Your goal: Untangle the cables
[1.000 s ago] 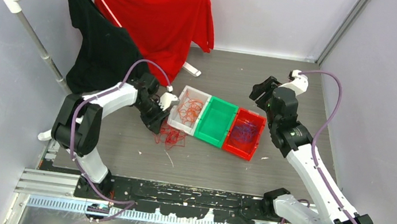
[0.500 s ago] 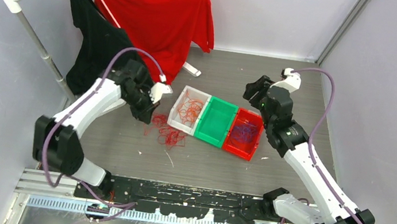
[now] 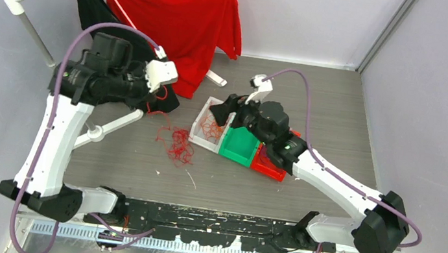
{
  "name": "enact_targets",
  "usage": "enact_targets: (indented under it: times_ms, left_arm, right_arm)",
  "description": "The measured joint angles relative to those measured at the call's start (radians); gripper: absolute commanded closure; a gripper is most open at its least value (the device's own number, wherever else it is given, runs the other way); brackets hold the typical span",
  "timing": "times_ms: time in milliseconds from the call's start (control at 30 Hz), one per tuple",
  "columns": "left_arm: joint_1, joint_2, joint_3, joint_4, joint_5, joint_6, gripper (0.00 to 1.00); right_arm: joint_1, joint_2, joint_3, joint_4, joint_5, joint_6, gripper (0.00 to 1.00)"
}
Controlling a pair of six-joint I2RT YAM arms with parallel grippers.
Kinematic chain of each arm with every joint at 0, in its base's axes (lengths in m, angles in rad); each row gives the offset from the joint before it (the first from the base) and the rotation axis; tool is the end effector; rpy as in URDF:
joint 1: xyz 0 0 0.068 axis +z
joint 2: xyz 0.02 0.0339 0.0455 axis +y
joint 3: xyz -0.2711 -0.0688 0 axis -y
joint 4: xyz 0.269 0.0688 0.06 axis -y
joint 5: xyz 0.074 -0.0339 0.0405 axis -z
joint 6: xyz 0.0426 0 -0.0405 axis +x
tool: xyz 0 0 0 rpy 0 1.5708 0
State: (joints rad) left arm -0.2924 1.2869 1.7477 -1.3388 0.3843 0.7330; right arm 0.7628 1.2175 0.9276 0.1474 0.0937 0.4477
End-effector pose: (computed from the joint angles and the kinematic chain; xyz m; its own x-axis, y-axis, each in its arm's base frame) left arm 0.2164 -0.0818 0.4598 -0.2154 0.7126 -0.6677 0.8620 0.4600 0.2130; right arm 0.2315 0.2157 0.3319 -0.3614 0.2508 -0.8981 -0.5153 0.7490 0.4165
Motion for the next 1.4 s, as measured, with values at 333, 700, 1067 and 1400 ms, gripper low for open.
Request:
enact_targets:
  times_ms: [333, 700, 1067, 1400]
  left_arm:
    - [0.0, -0.098, 0.124, 0.13, 0.005, -0.07, 1.0]
    - [0.0, -0.064, 0.338, 0.184, 0.025, -0.13, 1.0]
    - [0.0, -0.008, 0.549, 0.34, 0.022, -0.181, 1.0]
    - [0.0, 0.038, 0.664, 0.478, 0.0, -0.21, 1.0]
  right_arm:
    - [0.168, 0.153, 0.072, 0.22, -0.228, -0.102, 0.15]
    - [0.254, 0.393, 0.285, 0.315, -0.301, -0.163, 0.15]
    - [0.272, 0.55, 0.286, 0.324, -0.248, -0.177, 0.29]
    - [0.272, 0.595, 0.251, 0.382, -0.169, -0.159, 0.35]
